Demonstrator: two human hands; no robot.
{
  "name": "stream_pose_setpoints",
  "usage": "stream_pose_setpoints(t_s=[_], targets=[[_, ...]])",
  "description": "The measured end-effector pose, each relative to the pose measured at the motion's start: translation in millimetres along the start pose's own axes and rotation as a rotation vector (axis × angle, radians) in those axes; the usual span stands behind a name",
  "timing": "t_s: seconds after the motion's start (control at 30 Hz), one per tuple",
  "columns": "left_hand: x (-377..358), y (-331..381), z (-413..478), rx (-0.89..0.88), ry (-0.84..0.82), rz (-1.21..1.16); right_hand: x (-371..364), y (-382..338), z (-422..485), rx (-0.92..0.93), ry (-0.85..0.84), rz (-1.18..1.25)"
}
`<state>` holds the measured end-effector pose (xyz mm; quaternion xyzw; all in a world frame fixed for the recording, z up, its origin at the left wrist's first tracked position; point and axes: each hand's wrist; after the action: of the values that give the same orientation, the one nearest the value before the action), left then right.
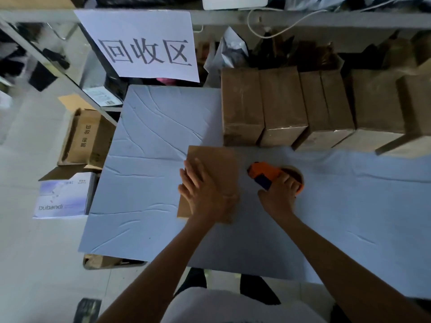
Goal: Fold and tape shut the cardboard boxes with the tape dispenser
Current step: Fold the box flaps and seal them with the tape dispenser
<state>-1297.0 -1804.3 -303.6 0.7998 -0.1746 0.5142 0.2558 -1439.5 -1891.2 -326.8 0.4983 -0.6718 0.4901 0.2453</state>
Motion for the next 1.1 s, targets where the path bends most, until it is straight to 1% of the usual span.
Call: stream_pose_setpoints(t_s=[0.03, 0.1, 0.17, 0.27, 0.37, 0.47, 0.53, 0.57, 0.6, 0.67, 0.7, 0.77, 0.8, 0.83, 0.87, 0.9, 0.97, 1.0, 1.03, 1.1], targets=[[-2, -2, 0, 0.000, 0.009, 0.001, -4, 2, 4, -0.014, -0.026, -0.028], [-5, -8, -3, 0.001, 0.008, 0.009, -13, 5, 10, 0.007, -0.018, -0.139], [-8, -18, -8, 0.006, -0.006, 0.022, -20, 8, 15, 0.026, 0.031, -0.228], [-7, -39, -16, 0.042, 0.001, 0.036, -27, 12, 18, 0.044, 0.093, -0.273], [-4, -50, -20, 0.068, 0.019, 0.068, -26, 15, 16, 0.080, 0.078, -0.269], [-1, -49, -19, 0.058, -0.018, 0.077, -18, 14, 17, 0.086, 0.025, -0.279], [0, -49, -19, 0.057, -0.043, 0.062, -9, 16, 17, 0.103, 0.027, -0.211], [1, -50, -18, 0.056, -0.057, 0.052, -1, 18, 17, 0.148, 0.054, -0.135], [2, -52, -16, 0.054, -0.070, 0.040, 6, 21, 16, 0.255, 0.088, -0.061], [8, -57, -12, 0.066, -0.102, 0.029, 22, 22, 9, 0.565, 0.133, 0.000], [12, -58, -10, 0.078, -0.114, 0.015, 29, 20, 5, 0.657, 0.170, 0.044], [21, -57, -8, 0.106, -0.121, -0.073, 40, 12, -3, 0.748, 0.270, 0.086], [27, -52, -8, 0.109, -0.121, -0.167, 45, 6, -8, 0.793, 0.318, 0.060], [34, -46, -8, 0.083, -0.118, -0.278, 50, 0, -12, 0.831, 0.338, 0.030], [43, -40, -8, -0.003, -0.097, -0.367, 54, -5, -15, 0.870, 0.353, 0.010], [53, -32, -11, -0.149, -0.048, -0.411, 59, -10, -17, 0.908, 0.373, 0.000], [72, -17, -16, -0.475, 0.087, -0.453, 66, -17, -23, 0.963, 0.436, -0.014], [79, -11, -19, -0.579, 0.133, -0.473, 67, -19, -26, 0.980, 0.458, -0.010], [85, -7, -23, -0.652, 0.178, -0.483, 69, -21, -31, 0.993, 0.468, -0.005], [93, -4, -30, -0.750, 0.318, -0.418, 70, -22, -37, 1.010, 0.475, 0.014]])
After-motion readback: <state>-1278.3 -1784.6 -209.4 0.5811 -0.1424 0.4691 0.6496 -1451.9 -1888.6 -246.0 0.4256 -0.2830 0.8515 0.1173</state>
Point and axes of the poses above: each hand's wrist, its own z-axis towards the middle knuckle, its own x-axis out of the back of the hand, y = z × x, and after that the axes turned 9 degrees about x, right-handed
